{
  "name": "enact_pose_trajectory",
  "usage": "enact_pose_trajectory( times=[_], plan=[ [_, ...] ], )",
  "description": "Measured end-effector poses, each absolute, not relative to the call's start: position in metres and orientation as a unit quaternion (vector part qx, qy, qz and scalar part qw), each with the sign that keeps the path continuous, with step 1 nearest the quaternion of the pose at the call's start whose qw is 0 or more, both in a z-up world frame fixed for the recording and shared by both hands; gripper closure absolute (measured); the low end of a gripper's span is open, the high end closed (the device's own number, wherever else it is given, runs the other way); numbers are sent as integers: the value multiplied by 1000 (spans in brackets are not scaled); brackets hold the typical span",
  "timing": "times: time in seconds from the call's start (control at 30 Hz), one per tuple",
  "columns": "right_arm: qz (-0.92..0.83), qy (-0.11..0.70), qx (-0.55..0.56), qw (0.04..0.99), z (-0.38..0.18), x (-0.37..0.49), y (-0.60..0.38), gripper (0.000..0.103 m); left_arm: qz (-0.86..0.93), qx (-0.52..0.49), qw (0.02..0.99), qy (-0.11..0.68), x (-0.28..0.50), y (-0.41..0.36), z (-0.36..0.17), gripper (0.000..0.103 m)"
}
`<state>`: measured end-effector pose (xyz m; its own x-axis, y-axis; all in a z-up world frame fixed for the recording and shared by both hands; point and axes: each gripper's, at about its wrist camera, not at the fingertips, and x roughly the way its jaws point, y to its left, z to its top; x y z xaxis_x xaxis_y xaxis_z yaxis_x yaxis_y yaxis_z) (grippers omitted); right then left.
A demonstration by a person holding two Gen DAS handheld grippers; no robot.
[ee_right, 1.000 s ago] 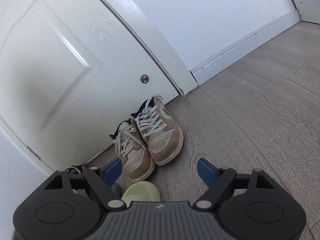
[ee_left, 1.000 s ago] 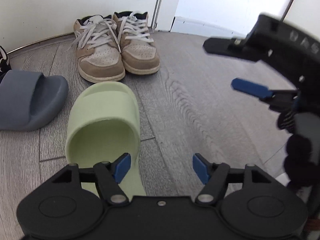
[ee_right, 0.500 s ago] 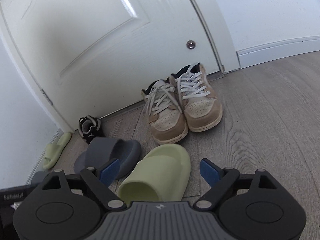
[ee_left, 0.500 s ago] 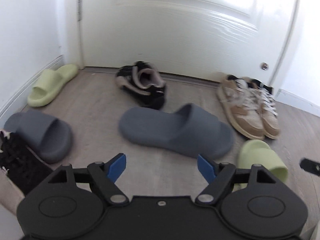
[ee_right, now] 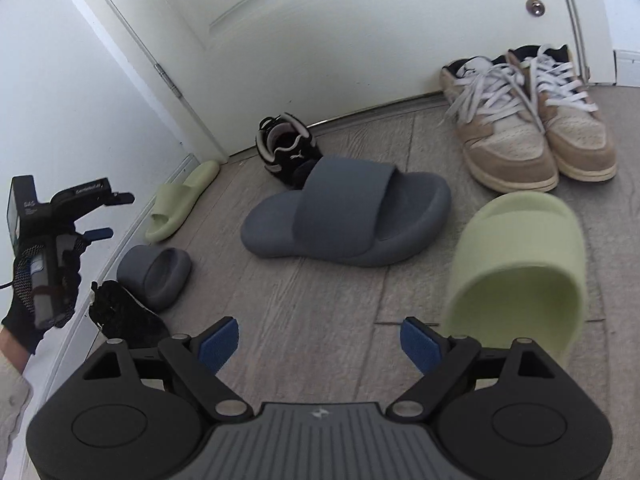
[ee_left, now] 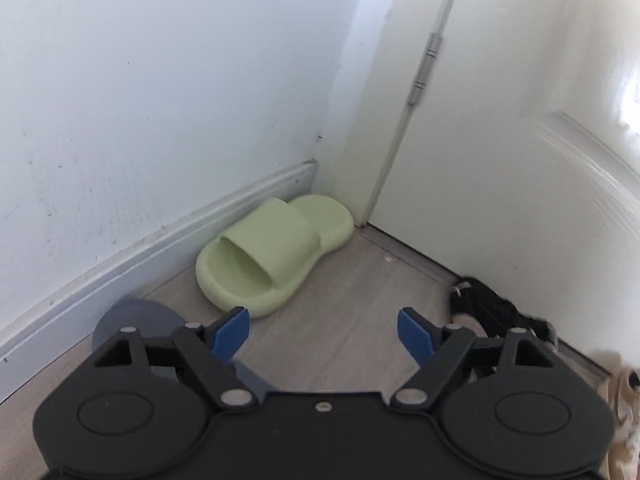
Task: Organize scattered shoes
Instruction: 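Reach the left gripper to the green slide by the wall and grasp it, then carry the second green slide with the left gripper and set it beside the first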
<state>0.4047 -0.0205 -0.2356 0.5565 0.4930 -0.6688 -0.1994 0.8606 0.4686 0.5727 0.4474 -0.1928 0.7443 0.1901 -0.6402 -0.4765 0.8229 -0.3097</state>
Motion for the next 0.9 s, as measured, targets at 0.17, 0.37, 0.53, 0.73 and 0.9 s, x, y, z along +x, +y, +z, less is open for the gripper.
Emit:
enact_pose_trajectory(
  times=[0.17, 0.37, 0.53, 0.73, 0.9],
  plan=[
    [217, 441, 214, 844, -245, 429, 13, 14, 222, -309, 871, 310, 626, 502, -236, 17],
    [225, 439, 239, 836, -252, 441, 30, 14, 229, -450, 811, 296, 653, 549, -272, 15],
    [227, 446, 240, 831, -256, 437, 33, 14, 252, -398, 814, 339, 690, 542, -264, 3],
    [217, 455, 220, 835, -263, 434, 37, 14, 325, -407, 768, 373, 711, 540, -259, 6],
    [206, 448, 235, 838, -258, 432, 30, 14, 348, -388, 765, 379, 706, 538, -255, 27]
  ],
)
